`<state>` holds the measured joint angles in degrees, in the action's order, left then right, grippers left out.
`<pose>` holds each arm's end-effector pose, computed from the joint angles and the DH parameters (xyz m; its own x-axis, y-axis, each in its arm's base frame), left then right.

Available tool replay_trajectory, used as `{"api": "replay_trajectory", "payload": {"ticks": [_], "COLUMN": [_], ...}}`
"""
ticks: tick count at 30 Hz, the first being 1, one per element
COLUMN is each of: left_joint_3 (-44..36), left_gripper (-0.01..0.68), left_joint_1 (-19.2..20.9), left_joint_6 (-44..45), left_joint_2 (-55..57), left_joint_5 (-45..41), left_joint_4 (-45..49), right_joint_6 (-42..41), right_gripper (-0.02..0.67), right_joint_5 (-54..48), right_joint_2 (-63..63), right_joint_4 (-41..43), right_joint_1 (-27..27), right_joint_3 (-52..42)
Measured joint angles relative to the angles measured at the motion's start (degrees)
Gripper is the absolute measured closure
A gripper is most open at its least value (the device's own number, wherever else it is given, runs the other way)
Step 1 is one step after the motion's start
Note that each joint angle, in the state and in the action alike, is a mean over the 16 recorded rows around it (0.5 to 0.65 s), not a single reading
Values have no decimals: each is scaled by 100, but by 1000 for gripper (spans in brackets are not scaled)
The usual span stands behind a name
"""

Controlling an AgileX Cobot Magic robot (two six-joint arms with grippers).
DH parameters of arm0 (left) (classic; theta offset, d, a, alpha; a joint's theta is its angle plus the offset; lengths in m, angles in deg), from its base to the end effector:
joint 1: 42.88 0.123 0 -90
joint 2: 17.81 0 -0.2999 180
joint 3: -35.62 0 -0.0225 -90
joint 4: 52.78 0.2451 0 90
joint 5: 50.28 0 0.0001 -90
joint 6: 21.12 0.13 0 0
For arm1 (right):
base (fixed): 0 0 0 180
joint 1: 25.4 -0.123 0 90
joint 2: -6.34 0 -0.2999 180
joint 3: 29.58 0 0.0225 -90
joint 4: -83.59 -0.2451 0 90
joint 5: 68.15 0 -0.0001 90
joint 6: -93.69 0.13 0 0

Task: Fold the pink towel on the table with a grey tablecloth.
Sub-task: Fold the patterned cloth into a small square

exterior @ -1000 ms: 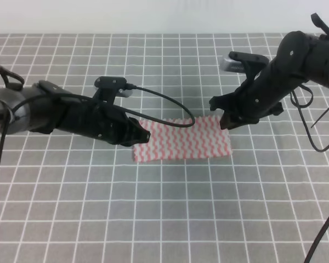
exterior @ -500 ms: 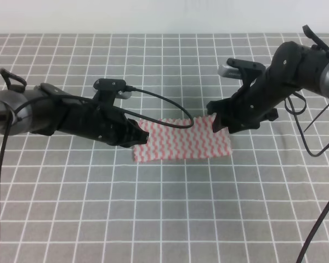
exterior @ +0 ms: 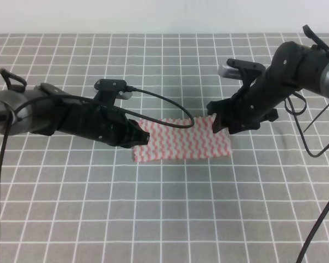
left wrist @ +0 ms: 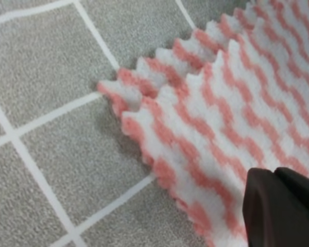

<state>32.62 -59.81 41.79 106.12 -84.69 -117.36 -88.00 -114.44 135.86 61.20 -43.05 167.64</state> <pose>0.4050 -0.1927 0.1529 -0.7392 0.2698 -0.6171 0.5797 0.7213 -0.3790 0.4429 0.1785 0.1676 -0.9435 -0.0527 -0.3271 -0.1705 0.9238 0.3429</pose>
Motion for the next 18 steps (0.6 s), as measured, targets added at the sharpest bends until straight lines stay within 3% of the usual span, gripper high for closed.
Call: {"api": "replay_trajectory", "payload": {"ticks": [18], "left_joint_3": [-1], "left_gripper": [675], "left_joint_1": [-1], "left_joint_6": [-2], "left_joint_2": [2], "left_joint_5": [-46], "left_joint_4": [11], "right_joint_6": [-1], "right_gripper": [335], "right_joint_5": [25], "right_joint_2": [120], "right_joint_4": [-130], "right_joint_1": [20], "right_joint_3": [0]}}
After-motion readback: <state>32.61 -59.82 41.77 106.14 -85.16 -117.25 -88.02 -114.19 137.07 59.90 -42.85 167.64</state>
